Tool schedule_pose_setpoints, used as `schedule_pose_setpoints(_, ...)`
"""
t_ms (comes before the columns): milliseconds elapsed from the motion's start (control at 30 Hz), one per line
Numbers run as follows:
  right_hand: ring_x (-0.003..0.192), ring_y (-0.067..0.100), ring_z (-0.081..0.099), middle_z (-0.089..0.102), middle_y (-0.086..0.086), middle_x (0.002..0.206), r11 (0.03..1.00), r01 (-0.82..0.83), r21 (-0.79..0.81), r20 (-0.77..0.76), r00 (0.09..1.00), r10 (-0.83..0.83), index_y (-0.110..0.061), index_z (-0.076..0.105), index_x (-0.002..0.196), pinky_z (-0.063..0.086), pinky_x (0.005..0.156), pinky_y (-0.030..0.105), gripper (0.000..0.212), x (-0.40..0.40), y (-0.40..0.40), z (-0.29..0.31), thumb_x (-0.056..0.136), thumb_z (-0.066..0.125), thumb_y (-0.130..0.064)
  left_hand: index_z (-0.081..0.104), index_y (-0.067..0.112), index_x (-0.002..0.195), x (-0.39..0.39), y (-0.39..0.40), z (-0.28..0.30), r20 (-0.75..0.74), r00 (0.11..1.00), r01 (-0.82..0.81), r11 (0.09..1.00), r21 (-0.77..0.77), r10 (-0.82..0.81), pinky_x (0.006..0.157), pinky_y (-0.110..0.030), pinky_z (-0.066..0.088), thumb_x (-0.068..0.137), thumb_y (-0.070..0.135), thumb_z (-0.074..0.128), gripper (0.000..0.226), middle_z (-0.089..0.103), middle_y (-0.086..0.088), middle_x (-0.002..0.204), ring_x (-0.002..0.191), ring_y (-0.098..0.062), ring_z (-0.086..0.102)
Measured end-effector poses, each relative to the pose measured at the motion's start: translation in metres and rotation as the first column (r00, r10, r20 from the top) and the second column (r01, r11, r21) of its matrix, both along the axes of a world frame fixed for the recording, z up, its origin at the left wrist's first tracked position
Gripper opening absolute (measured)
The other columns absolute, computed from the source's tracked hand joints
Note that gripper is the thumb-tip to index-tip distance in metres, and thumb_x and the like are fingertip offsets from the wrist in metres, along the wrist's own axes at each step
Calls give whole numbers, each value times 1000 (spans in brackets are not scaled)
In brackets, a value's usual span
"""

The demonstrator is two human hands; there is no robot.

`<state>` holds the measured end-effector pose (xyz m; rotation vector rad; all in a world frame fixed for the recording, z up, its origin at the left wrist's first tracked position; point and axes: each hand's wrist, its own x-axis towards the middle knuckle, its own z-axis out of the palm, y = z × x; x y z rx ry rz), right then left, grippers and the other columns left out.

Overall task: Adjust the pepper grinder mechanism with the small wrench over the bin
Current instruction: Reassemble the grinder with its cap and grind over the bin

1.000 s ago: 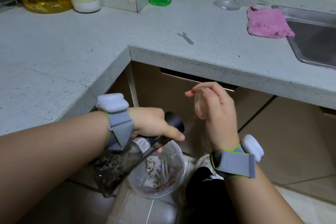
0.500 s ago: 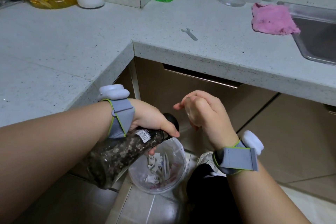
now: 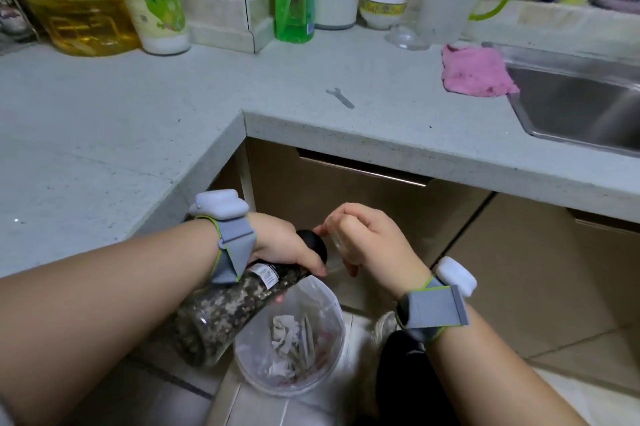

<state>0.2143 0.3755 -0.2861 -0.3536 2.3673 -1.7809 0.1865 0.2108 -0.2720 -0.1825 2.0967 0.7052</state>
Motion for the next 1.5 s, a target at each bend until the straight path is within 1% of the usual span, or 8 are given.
schedule_pose_setpoints(133,52,14,49,67,11,70,993,119,16,-27,993,-118,-13,66,76,40,49,28,42,-3,5,17,72,47,-50,67,9,100,-1,1,2,-218,976,25,1000,10,-22,73,-33,59,62,55,81,61,72,-6,90,80,-21,71)
schedule_pose_setpoints(200,55,11,50,59,-3,63,987,140,75,-40,990,-138,-19,66,84,43,57,31,30,-4,4,21,80,54,-47,67,7,99,1,2,4,-292,957,33,994,100,-3,63,-33,57,61,49,83,59,71,-8,88,72,-20,69)
schedule_pose_setpoints(300,79,6,61,66,-13,89,973,123,195,-133,986,-98,-33,63,97,52,78,31,8,-5,3,32,91,59,-36,63,8,73,2,7,7,-583,808,165,981,99,-77,59,-34,45,66,34,79,31,64,-5,70,67,-23,60)
schedule_pose_setpoints(433,111,11,57,62,-2,122,913,153,378,-274,960,-47,-25,59,124,43,97,25,35,6,2,60,91,62,-35,66,4,76,10,9,24,-797,601,219,945,243,65,63,-45,51,65,21,72,21,70,-15,75,72,-28,66)
schedule_pose_setpoints(633,122,17,53,58,4,133,843,187,504,-361,933,9,-16,54,135,36,96,22,43,9,-6,84,95,56,-33,56,21,74,20,8,38,-808,518,134,907,400,280,63,-34,49,54,30,66,24,66,1,75,73,-16,64)
schedule_pose_setpoints(800,114,27,57,64,14,123,799,167,578,-400,911,99,-5,60,122,42,95,34,35,8,-23,99,97,54,-28,60,19,88,19,6,39,-822,503,140,914,382,266,76,-44,56,67,25,69,24,68,-3,85,82,-23,65)
schedule_pose_setpoints(1067,119,13,57,63,-1,131,815,123,566,-299,952,64,-19,59,132,40,101,23,43,6,-28,106,91,64,-31,59,25,87,18,1,39,-859,470,185,929,320,202,70,-41,57,60,35,59,29,67,0,81,78,-23,66)
schedule_pose_setpoints(1500,93,11,61,64,-9,98,816,72,574,-253,963,93,-23,68,113,49,86,26,36,2,-19,126,80,76,-35,54,27,101,18,9,39,-904,383,193,941,278,189,72,-44,58,66,36,67,39,66,3,91,82,-18,66)
